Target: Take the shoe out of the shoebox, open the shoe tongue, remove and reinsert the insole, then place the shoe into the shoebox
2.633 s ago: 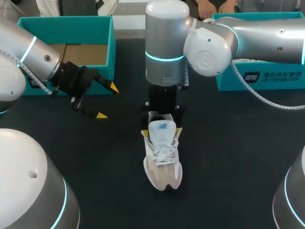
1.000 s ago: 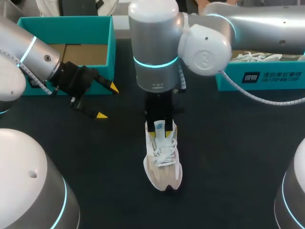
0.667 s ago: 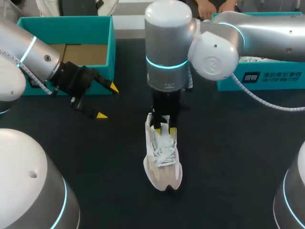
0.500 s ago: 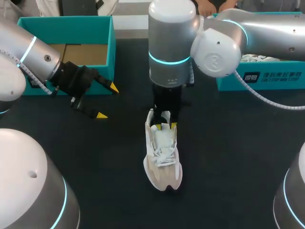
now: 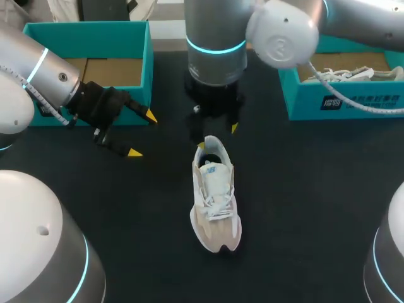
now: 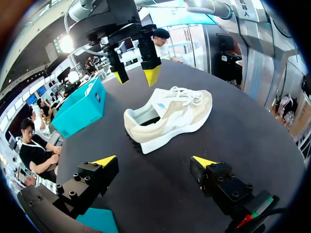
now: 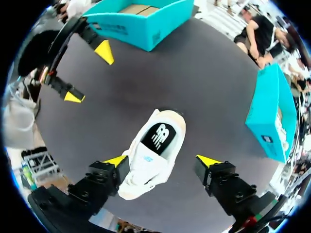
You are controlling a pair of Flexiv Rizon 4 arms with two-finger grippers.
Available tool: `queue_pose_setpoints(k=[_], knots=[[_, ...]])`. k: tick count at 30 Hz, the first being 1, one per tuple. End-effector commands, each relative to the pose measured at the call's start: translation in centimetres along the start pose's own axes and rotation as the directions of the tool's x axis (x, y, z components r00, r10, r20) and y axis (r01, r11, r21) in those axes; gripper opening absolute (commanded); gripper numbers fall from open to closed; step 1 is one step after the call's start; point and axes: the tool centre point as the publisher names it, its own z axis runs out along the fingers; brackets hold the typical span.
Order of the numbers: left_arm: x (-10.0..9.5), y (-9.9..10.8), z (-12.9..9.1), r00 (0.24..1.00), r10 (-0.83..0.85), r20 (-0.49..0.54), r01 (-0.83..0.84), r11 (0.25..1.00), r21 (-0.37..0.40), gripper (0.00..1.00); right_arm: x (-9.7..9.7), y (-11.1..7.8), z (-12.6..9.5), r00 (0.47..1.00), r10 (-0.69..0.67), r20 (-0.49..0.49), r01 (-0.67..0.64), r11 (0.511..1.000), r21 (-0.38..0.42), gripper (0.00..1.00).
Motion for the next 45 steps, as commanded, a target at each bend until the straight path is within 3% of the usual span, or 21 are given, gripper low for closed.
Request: queue_pose_setpoints(k=[1, 3, 4, 6, 7, 8, 9, 12, 19, 28, 36, 37, 39, 41, 43, 45], knots=[[0.0, -0.1, 0.0, 1.000, 0.000, -0.001, 0.000, 1.000, -0.004, 1.00, 0.5, 0.7, 0.1, 0.990, -0.137, 0.030, 0.136, 0.990, 0.031, 1.00], [0.0, -0.1, 0.0, 1.000, 0.000, -0.001, 0.000, 1.000, -0.004, 1.00, 0.5, 0.7, 0.1, 0.990, -0.137, 0.030, 0.136, 0.990, 0.031, 1.00], [0.0, -0.1, 0.0, 1.000, 0.000, -0.001, 0.000, 1.000, -0.004, 1.00, 0.8, 1.6, 0.8, 0.941, -0.338, 0.028, 0.336, 0.940, 0.051, 1.00], [0.0, -0.1, 0.0, 1.000, 0.000, -0.001, 0.000, 1.000, -0.004, 1.00, 0.5, 1.9, 1.3, 0.886, -0.463, 0.028, 0.457, 0.881, 0.122, 1.00], [0.0, -0.1, 0.0, 1.000, 0.000, -0.001, 0.000, 1.000, -0.004, 1.00, 0.3, 2.1, 1.4, 0.860, -0.509, 0.031, 0.506, 0.859, 0.078, 1.00], [0.0, -0.1, 0.0, 1.000, 0.000, -0.001, 0.000, 1.000, -0.004, 1.00, 0.1, 2.2, 1.5, 0.853, -0.519, 0.054, 0.516, 0.855, 0.061, 1.00], [0.0, -0.1, 0.0, 1.000, 0.000, -0.001, 0.000, 1.000, -0.004, 1.00, -0.4, 2.3, 1.8, 0.842, -0.536, 0.050, 0.531, 0.842, 0.094, 1.00], [0.0, -0.1, 0.0, 1.000, 0.000, -0.001, 0.000, 1.000, -0.004, 1.00, -0.7, 3.2, 2.9, 0.753, -0.657, 0.052, 0.643, 0.750, 0.157, 1.00], [0.0, -0.1, 0.0, 1.000, 0.000, -0.001, 0.000, 1.000, -0.004, 1.00, -2.2, 4.4, 5.1, 0.653, -0.754, 0.080, 0.743, 0.657, 0.124, 1.00], [0.0, -0.1, 0.0, 1.000, 0.000, -0.001, 0.000, 1.000, -0.004, 1.00, -3.4, 4.7, 8.5, 0.618, -0.783, 0.074, 0.775, 0.622, 0.109, 1.00], [0.0, -0.1, 0.0, 1.000, 0.000, -0.001, 0.000, 1.000, -0.004, 1.00, -4.4, 4.8, 10.5, 0.623, -0.780, 0.060, 0.774, 0.626, 0.097, 1.00], [0.0, -0.1, 0.0, 1.000, 0.000, -0.001, 0.000, 1.000, -0.004, 1.00, -4.4, 4.9, 10.7, 0.617, -0.785, 0.055, 0.778, 0.620, 0.101, 0.98], [0.0, -0.1, 0.0, 1.000, 0.000, -0.001, 0.000, 1.000, -0.004, 1.00, -4.4, 5.1, 11.1, 0.609, -0.791, 0.052, 0.785, 0.611, 0.100, 0.82], [0.0, -0.1, 0.0, 1.000, 0.000, -0.001, 0.000, 1.000, -0.004, 1.00, -4.5, 5.3, 11.7, 0.604, -0.796, 0.049, 0.790, 0.605, 0.100, 0.80], [0.0, -0.1, 0.0, 1.000, 0.000, -0.001, 0.000, 1.000, -0.004, 1.00, -4.4, 5.5, 12.2, 0.604, -0.796, 0.038, 0.791, 0.605, 0.096, 0.61], [0.0, -0.1, 0.0, 1.000, 0.000, -0.001, 0.000, 1.000, -0.004, 1.00, -4.4, 5.6, 12.5, 0.604, -0.796, 0.031, 0.789, 0.604, 0.112, 0.49]])
